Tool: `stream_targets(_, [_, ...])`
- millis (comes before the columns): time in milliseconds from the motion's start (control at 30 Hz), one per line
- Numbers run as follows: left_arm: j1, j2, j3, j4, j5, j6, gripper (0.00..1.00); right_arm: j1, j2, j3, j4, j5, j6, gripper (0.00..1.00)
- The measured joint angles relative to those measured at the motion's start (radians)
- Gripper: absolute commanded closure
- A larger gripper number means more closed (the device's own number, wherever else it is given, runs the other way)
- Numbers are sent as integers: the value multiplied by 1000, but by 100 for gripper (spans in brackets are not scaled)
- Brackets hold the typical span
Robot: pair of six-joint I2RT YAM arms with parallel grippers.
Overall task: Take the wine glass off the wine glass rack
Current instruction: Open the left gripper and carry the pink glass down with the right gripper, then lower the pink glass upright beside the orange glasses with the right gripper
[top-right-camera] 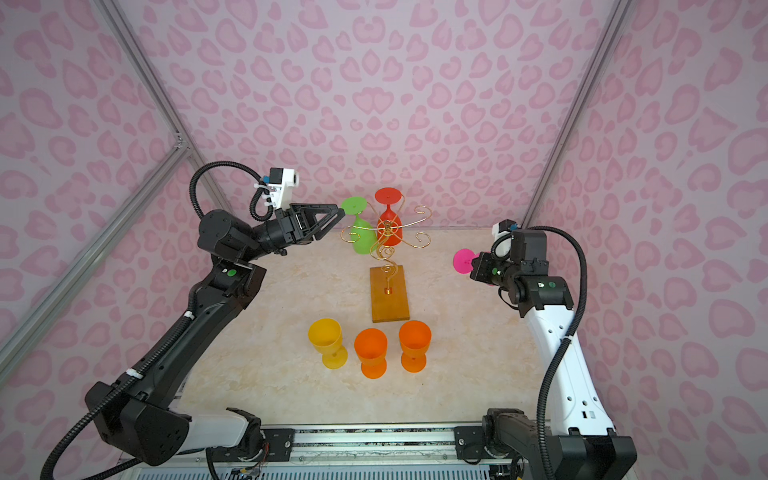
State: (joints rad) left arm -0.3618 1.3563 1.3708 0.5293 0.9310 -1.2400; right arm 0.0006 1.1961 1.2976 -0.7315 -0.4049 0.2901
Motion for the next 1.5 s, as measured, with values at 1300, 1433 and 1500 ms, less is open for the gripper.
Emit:
stream_targets(1300, [6,40,47,-34,-3,-17,39,344,302,-21,-291,172,-195,95])
stream_targets(1433, [6,40,47,-34,-3,-17,39,359,313,-11,-300,190,-194,85])
stream_targets(1500, [6,40,47,-34,-3,-18,39,361,314,-11,-301,195,-194,81])
